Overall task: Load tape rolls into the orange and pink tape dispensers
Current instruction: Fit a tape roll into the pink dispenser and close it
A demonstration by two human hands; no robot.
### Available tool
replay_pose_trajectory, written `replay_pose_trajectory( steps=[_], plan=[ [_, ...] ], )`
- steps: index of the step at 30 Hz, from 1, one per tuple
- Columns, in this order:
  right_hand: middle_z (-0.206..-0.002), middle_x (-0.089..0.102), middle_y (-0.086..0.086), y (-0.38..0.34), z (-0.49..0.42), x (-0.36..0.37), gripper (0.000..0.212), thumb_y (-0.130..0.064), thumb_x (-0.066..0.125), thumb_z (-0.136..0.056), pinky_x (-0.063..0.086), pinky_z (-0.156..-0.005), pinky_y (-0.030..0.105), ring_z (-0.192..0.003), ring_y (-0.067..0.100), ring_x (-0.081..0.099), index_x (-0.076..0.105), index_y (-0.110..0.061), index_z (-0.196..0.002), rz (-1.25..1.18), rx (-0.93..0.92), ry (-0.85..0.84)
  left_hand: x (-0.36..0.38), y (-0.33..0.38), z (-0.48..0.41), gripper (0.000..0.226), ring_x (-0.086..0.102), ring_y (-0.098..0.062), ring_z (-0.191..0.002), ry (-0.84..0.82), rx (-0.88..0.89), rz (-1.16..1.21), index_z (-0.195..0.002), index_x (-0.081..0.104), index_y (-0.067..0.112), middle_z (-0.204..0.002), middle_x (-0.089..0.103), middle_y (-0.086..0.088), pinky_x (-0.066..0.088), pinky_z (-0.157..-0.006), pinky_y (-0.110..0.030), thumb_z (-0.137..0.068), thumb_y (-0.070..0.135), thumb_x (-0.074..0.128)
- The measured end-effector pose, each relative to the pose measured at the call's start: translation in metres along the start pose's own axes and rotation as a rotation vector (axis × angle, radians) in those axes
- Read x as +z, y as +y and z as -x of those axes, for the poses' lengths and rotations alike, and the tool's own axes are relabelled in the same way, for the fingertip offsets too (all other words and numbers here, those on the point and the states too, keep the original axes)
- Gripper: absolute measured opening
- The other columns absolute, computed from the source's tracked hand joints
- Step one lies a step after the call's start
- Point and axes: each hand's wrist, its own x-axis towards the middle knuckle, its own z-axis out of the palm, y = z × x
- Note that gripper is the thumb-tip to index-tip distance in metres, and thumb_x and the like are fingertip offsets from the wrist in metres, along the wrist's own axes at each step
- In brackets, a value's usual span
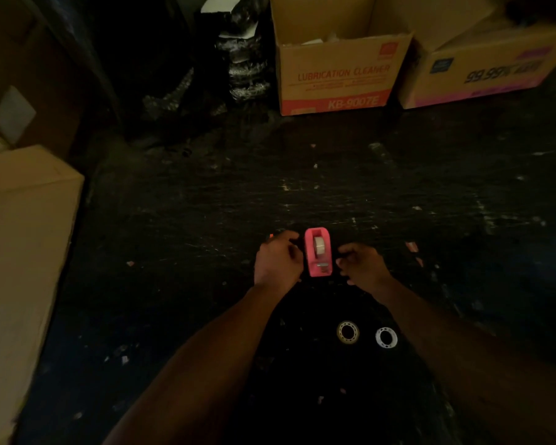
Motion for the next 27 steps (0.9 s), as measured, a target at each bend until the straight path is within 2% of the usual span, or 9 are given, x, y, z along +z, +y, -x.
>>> replay_pose_trajectory(
  steps=[4, 6, 9, 11, 15, 19, 21, 24, 27],
  plan=[
    [-0.098, 0.073, 0.009, -0.001, 0.003, 0.000, 0.026, -0.018, 0.067, -0.089, 0.062, -0.072, 0.042, -0.082, 0.021, 0.072, 0.064, -0.019, -0.115, -0.028, 0.008, -0.010, -0.009, -0.018, 0.003, 0.028, 0.067, -0.018, -0.100, 0.154, -0.081, 0.014, -0.118, 0.066, 0.025, -0.114, 0.068, -0.002, 0.054, -0.084, -0.032, -0.090, 0.023, 0.062],
    [-0.098, 0.072, 0.008, -0.004, 0.003, 0.003, 0.027, -0.017, 0.066, -0.090, 0.062, -0.071, 0.042, -0.076, 0.018, 0.070, 0.063, -0.019, -0.117, -0.041, 0.009, -0.010, -0.012, -0.027, 0.003, 0.034, 0.068, -0.020, -0.103, 0.170, -0.178, 0.069, -0.124, 0.063, 0.025, -0.118, 0.068, -0.005, 0.055, -0.089, -0.036, -0.090, 0.025, 0.061],
    [-0.099, 0.071, 0.007, -0.010, 0.001, 0.005, 0.034, -0.017, 0.065, -0.090, 0.062, -0.069, 0.043, -0.079, 0.021, 0.071, 0.060, -0.022, -0.123, -0.035, -0.004, -0.016, -0.017, -0.039, 0.001, 0.048, 0.065, -0.020, -0.115, 0.067, -0.312, 0.136, -0.141, 0.052, 0.022, -0.122, 0.070, -0.005, 0.048, -0.093, -0.029, -0.094, 0.021, 0.061],
    [-0.103, 0.070, 0.009, -0.015, 0.000, 0.006, 0.038, -0.018, 0.068, -0.088, 0.063, -0.068, 0.044, -0.086, 0.025, 0.072, 0.059, -0.024, -0.124, -0.020, -0.023, -0.036, -0.018, -0.043, -0.001, 0.052, 0.065, -0.017, -0.115, -0.023, -0.346, 0.161, -0.145, 0.048, 0.024, -0.121, 0.072, -0.003, 0.046, -0.090, -0.026, -0.094, 0.019, 0.061],
    [-0.107, 0.069, 0.012, -0.020, -0.003, 0.006, 0.040, -0.014, 0.071, -0.085, 0.062, -0.067, 0.042, -0.090, 0.028, 0.072, 0.060, -0.025, -0.122, -0.025, -0.021, -0.071, -0.017, -0.040, -0.006, 0.050, 0.067, -0.011, -0.097, -0.066, -0.373, 0.200, -0.135, 0.057, 0.033, -0.120, 0.071, 0.001, 0.053, -0.081, -0.027, -0.089, 0.016, 0.063],
    [-0.107, 0.069, 0.012, -0.017, -0.006, 0.006, 0.038, -0.009, 0.069, -0.085, 0.062, -0.072, 0.046, -0.091, 0.028, 0.071, 0.062, -0.023, -0.120, -0.038, 0.006, -0.075, -0.017, -0.037, -0.006, 0.048, 0.062, -0.002, -0.076, -0.101, -0.361, 0.213, -0.131, 0.061, 0.027, -0.086, 0.068, 0.010, 0.052, -0.075, -0.024, -0.087, 0.011, 0.067],
    [-0.108, 0.069, 0.011, -0.016, -0.007, 0.005, 0.039, -0.008, 0.069, -0.085, 0.062, -0.072, 0.045, -0.092, 0.027, 0.071, 0.062, -0.024, -0.120, -0.031, 0.025, -0.080, -0.018, -0.037, -0.006, 0.046, 0.060, 0.001, -0.072, -0.123, -0.334, 0.188, -0.130, 0.062, 0.026, -0.093, 0.071, 0.007, 0.050, -0.076, -0.022, -0.086, 0.013, 0.069],
    [-0.108, 0.070, 0.012, -0.012, -0.011, 0.006, 0.041, -0.008, 0.069, -0.084, 0.062, -0.070, 0.042, -0.090, 0.025, 0.072, 0.062, -0.024, -0.121, -0.034, 0.026, -0.095, -0.018, -0.038, -0.005, 0.045, 0.065, -0.004, -0.084, -0.128, -0.325, 0.175, -0.128, 0.064, 0.025, -0.108, 0.075, 0.001, 0.054, -0.084, -0.026, -0.086, 0.011, 0.068],
    [-0.103, 0.072, 0.012, -0.015, -0.012, 0.006, 0.040, -0.007, 0.070, -0.083, 0.062, -0.071, 0.043, -0.087, 0.024, 0.072, 0.062, -0.021, -0.120, -0.038, 0.031, -0.096, -0.021, -0.033, -0.008, 0.045, 0.069, -0.009, -0.093, -0.132, -0.331, 0.179, -0.128, 0.064, 0.025, -0.106, 0.076, 0.000, 0.055, -0.086, -0.028, -0.086, 0.011, 0.068]
  ],
)
